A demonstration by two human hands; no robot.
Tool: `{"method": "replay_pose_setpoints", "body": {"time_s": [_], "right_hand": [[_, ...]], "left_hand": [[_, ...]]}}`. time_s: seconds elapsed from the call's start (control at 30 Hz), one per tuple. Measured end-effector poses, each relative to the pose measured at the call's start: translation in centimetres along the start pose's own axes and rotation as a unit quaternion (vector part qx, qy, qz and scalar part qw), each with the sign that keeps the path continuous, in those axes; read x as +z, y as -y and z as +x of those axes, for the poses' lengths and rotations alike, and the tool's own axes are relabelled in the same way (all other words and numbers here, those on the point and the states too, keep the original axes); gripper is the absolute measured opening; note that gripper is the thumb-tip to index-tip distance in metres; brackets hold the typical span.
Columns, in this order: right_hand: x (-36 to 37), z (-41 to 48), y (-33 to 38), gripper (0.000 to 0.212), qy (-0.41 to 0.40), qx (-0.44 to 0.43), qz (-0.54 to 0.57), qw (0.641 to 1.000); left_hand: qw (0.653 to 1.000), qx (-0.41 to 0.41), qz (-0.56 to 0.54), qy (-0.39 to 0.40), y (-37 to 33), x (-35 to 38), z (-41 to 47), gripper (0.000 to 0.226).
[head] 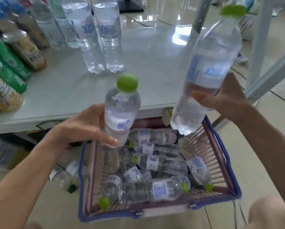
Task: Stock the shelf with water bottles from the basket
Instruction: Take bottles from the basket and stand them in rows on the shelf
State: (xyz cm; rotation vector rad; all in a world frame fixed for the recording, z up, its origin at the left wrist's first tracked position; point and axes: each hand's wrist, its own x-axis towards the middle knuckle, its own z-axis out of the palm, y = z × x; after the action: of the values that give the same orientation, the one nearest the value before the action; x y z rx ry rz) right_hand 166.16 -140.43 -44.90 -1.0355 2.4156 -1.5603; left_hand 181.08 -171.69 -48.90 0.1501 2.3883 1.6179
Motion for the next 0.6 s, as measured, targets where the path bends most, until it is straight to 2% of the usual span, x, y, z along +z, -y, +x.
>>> {"method": "replay_pose_setpoints", "body": {"time_s": [0.13, 0.23, 0.33, 0.5, 0.6], "right_hand": [[-0.9, 3.6, 0.4, 0.029, -0.105, -0.016, -0.008, 0.994], [0.0, 6.8, -0.3, 0.028, -0.154, 0.007, -0.019, 0.988], [1.8, 9.3, -1.2, 0.047, -0.181, 0.029, -0.068, 0.981], [4.0, 10.5, -2.8, 0.048, -0.19, 0.047, -0.129, 0.972], [4.7, 11.1, -2.9, 0.054, -0.18, 0.044, -0.119, 0.975]], "left_hand": [[0.99, 0.038, -0.02, -0.131, -2.1, -1.3, 1.8, 0.065], [0.965, 0.069, -0.064, -0.246, -3.3, -0.9, 5.1, 0.068], [0.935, 0.058, -0.079, -0.341, -3.0, 0.1, 9.2, 0.065], [0.907, 0.059, -0.02, -0.417, -2.3, 0.7, 13.9, 0.067], [0.895, 0.078, 0.018, -0.438, -2.1, 1.0, 15.5, 0.064]]}}
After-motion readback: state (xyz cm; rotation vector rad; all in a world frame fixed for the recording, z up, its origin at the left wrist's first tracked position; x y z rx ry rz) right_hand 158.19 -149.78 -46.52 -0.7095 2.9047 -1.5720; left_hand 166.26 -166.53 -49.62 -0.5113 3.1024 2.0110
